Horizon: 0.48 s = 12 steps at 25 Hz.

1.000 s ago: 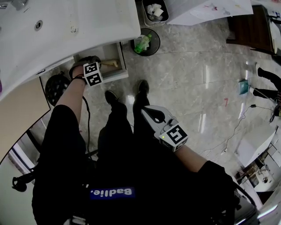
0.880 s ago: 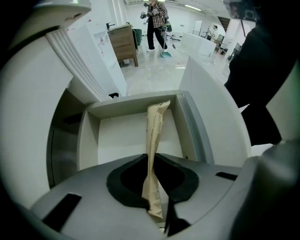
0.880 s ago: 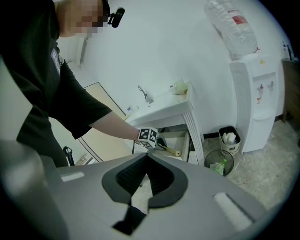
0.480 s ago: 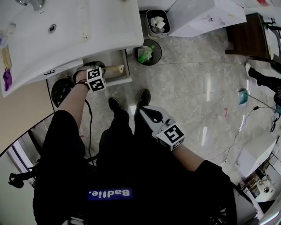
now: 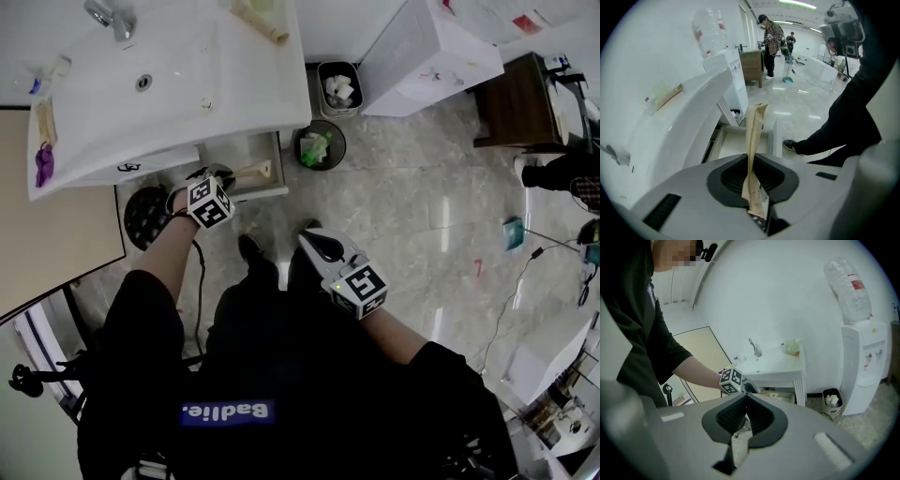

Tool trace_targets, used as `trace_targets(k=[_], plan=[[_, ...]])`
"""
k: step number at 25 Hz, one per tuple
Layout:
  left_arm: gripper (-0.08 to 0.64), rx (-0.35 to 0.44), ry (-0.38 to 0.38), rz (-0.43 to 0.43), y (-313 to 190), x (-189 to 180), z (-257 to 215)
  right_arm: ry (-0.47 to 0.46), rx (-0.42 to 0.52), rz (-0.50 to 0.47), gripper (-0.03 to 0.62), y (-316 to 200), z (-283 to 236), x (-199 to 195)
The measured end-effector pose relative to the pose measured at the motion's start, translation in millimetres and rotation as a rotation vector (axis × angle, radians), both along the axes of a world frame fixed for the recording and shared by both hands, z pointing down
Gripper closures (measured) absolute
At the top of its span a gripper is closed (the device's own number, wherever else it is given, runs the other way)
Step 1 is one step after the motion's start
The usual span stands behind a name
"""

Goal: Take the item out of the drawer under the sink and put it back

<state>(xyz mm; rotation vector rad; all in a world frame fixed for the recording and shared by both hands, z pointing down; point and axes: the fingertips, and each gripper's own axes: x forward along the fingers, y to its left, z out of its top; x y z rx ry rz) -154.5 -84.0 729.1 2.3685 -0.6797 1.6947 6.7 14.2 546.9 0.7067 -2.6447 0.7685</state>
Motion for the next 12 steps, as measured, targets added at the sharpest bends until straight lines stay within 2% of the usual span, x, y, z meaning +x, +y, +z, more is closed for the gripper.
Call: trace_targets(k=[5, 12], plan=[[0.511, 0.036, 0.112, -0.15, 26, 0, -40, -0.001, 0.054, -0.028, 0.591, -1, -30, -13], [0.511, 0.113, 0.331, -0.323, 62, 16, -106, 0.005, 0.133, -0.059, 0.591, -3, -65, -31]])
